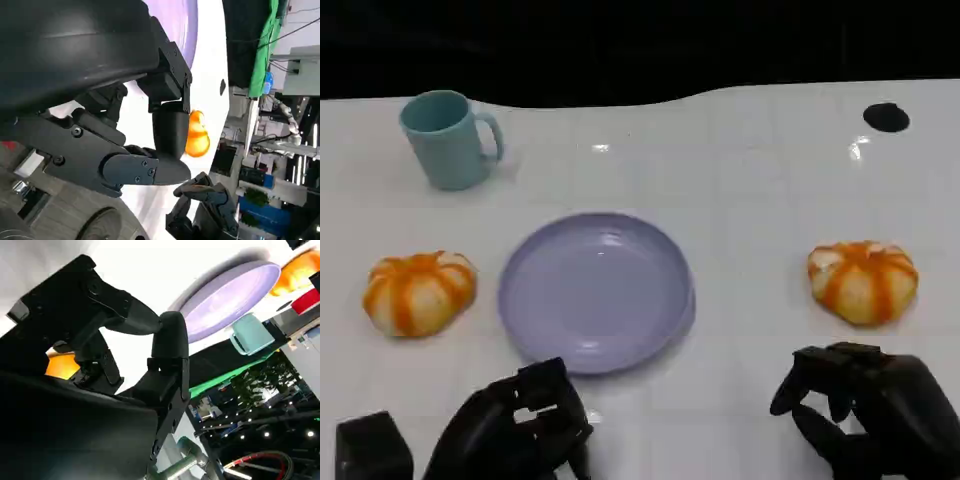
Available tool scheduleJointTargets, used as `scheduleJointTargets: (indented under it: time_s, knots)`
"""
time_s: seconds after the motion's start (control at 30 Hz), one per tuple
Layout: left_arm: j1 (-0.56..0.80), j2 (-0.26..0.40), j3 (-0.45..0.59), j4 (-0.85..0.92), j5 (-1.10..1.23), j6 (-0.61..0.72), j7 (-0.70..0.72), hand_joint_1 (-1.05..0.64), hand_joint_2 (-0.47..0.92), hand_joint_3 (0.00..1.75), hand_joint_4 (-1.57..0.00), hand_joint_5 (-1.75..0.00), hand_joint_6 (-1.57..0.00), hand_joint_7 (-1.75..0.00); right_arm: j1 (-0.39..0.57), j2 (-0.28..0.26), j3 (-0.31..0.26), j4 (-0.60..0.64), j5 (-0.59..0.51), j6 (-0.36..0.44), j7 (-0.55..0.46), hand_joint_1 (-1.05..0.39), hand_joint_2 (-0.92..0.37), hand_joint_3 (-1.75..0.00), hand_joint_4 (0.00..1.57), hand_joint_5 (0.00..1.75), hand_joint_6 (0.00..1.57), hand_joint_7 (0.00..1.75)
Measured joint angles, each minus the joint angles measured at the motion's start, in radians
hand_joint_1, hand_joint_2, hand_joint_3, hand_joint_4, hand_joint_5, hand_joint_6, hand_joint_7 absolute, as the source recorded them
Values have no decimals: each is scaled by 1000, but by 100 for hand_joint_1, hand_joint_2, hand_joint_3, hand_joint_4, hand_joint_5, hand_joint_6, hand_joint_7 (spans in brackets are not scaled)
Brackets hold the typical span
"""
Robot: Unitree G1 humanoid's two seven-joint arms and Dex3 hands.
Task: Grasp the bread from the table and place it into the plate.
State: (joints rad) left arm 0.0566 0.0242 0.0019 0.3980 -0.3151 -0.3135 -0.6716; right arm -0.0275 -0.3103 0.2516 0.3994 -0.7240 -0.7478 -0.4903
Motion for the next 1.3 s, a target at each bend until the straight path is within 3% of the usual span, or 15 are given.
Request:
scheduleJointTargets:
  time_s: [0.97,1.1,1.13,1.2,1.27,1.3]
  knots:
    - [-1,1,0,0,1,1,0,-61,82,37,-78,-175,-75,-143,-5,0,1,10,-6,1,-3,-19,-42,-116,85,175,82,124]
    - [-1,1,0,0,1,1,0,-62,82,37,-77,-175,-75,-143,-5,0,1,9,2,1,-2,-19,-48,-102,82,164,85,101]
    - [-1,1,0,0,1,1,0,-61,82,37,-77,-175,-75,-143,-5,0,1,9,2,0,-2,-22,-52,-90,83,142,87,85]
    - [-1,1,0,0,1,1,0,-61,82,36,-78,-175,-75,-143,-5,0,0,8,3,-1,-3,-25,-59,-74,85,120,92,62]
    - [-1,1,0,0,1,1,0,-61,83,36,-78,-175,-75,-143,-5,0,-4,-3,4,7,-3,-28,-66,-58,81,114,94,44]
    - [-1,1,0,0,1,1,0,-61,83,36,-77,-175,-74,-143,-5,0,-6,-9,5,14,-3,-28,-69,-51,72,121,91,38]
